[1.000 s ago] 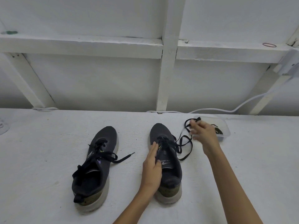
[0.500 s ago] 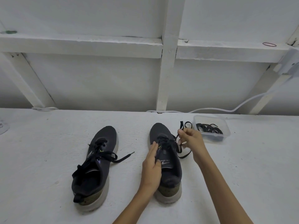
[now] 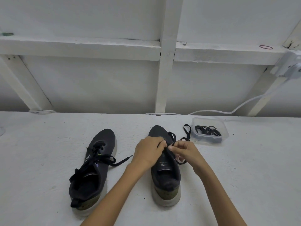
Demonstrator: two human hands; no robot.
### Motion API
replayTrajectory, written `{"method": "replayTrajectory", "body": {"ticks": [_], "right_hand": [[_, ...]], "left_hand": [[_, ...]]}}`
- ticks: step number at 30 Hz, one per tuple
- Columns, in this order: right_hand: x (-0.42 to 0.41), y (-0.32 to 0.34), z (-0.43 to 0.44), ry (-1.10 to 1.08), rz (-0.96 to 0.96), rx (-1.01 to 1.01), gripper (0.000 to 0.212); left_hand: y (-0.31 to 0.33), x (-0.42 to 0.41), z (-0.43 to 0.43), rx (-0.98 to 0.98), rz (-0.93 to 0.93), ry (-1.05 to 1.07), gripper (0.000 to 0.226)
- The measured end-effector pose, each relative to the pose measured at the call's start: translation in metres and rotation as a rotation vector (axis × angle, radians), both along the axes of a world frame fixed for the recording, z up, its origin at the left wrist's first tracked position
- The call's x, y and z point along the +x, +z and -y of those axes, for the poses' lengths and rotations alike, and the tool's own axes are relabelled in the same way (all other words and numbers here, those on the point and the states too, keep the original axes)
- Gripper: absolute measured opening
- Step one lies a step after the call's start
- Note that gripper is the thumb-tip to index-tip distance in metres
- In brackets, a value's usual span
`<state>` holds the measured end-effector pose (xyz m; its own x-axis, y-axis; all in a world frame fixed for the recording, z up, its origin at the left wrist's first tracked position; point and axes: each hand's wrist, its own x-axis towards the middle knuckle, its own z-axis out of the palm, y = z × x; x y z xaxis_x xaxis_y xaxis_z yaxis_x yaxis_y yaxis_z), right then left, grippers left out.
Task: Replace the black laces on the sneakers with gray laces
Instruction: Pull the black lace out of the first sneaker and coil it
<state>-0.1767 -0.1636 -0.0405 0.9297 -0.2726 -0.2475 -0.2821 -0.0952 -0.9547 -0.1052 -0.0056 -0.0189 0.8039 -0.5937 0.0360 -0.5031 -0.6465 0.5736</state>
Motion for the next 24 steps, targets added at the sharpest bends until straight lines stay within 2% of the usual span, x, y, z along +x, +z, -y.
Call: {"method": "replayTrajectory", "body": {"ticks": [3,7,12,20,24], "right_hand": [[-0.001,0.0,0.0,0.007,0.02,-0.046,0.024],[-0.001,-0.003,-0.003,0.009,0.04,-0.034,0.014],[0.0,-0.006,-0.008,-0.002,0.051,-0.009,0.01],[-0.005,-0.009,-0.012,-0.06,0.185,0.011,0.009],[-0.004,-0.013,-0.011,-0.067,0.204,-0.018,0.009]], "left_hand": [[0.012,0.009,0.005,0.143,0.053,-0.053,0.019],[0.022,0.015,0.01,0.228,0.048,-0.083,0.014],[0.023,0.015,0.005,0.2,0.011,-0.094,0.01],[0.016,0.011,0.0,0.165,0.05,-0.08,0.01],[0.01,0.011,-0.008,0.128,-0.036,-0.132,0.009]]}}
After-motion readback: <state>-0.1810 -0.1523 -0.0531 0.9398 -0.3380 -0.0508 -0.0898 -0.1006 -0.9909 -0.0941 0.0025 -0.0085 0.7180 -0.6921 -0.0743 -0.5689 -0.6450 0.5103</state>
